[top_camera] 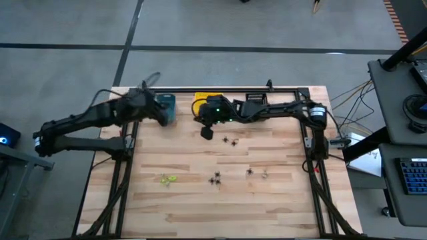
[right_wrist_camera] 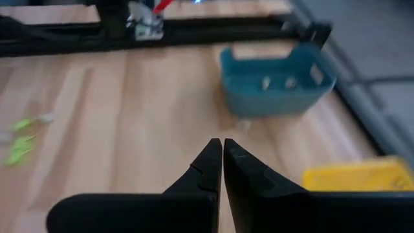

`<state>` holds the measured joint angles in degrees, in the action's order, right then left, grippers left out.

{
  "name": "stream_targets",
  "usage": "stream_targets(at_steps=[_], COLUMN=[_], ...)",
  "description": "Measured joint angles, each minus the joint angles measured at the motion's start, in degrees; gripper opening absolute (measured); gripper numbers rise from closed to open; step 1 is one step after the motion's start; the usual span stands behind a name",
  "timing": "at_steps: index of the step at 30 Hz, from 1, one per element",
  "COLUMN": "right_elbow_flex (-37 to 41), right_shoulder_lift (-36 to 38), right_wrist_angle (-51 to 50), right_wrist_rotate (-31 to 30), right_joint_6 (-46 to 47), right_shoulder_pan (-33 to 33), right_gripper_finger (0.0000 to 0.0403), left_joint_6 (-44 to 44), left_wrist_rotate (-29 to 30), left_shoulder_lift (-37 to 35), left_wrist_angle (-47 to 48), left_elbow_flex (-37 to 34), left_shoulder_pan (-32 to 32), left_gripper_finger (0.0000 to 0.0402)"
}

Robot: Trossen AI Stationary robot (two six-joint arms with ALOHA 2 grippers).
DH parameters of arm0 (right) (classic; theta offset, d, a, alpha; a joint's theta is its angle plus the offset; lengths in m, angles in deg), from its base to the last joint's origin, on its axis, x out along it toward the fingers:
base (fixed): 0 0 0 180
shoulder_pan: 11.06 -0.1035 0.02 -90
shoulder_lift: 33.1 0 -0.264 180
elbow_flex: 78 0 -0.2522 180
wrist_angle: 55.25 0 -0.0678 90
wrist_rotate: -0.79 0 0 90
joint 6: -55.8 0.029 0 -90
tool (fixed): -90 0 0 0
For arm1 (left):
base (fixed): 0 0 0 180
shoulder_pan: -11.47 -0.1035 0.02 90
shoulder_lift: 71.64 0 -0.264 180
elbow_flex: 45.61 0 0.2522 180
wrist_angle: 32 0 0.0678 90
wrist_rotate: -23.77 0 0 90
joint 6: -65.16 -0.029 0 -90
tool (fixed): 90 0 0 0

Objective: Sort Halloween decoration
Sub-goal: Put the gray skull toy into the blue bin

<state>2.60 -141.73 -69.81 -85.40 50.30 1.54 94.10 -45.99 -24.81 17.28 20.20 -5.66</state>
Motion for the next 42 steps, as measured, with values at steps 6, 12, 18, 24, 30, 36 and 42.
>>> stream_targets(at_steps=[6,12,18,24,30,36,42], right_elbow_flex=[-6.94,-13.78,-20.22,-27.38,-31.54,-31.64,-31.71], right_shoulder_lift=[-7.74,-13.53,-18.51,-24.29,-28.25,-29.45,-31.02], right_wrist_angle=[0.57,-0.43,-2.96,-7.24,-8.95,-8.54,-6.73], right_wrist_rotate=[-5.36,-9.73,-11.02,-14.87,-18.69,-18.9,-18.91], right_joint_6=[-2.91,-2.32,-1.06,1.05,1.03,1.42,2.93], right_shoulder_pan=[-0.35,-0.69,-0.71,-0.94,-1.62,-2.12,-2.87], right_gripper_finger=[0.0009,0.0009,0.0009,0.0009,0.0009,0.0009,0.0009], left_joint_6=[1.59,1.63,1.63,1.5,1.5,1.36,1.17], left_wrist_rotate=[4.23,3.51,2.79,2.75,2.75,2.76,2.77], left_shoulder_lift=[-3.57,-5.04,-5.89,-6.17,-6.17,-6.22,-6.22], left_wrist_angle=[0.28,0.51,0.62,1.74,2.05,2.1,2.09], left_elbow_flex=[3.48,5.84,6.39,6.39,6.39,6.37,6.37], left_shoulder_pan=[0.0,0.07,0.07,0.07,0.07,0.07,0.07], left_gripper_finger=[0.0,0.0,0.0,0.0,0.0,0.0,0.0])
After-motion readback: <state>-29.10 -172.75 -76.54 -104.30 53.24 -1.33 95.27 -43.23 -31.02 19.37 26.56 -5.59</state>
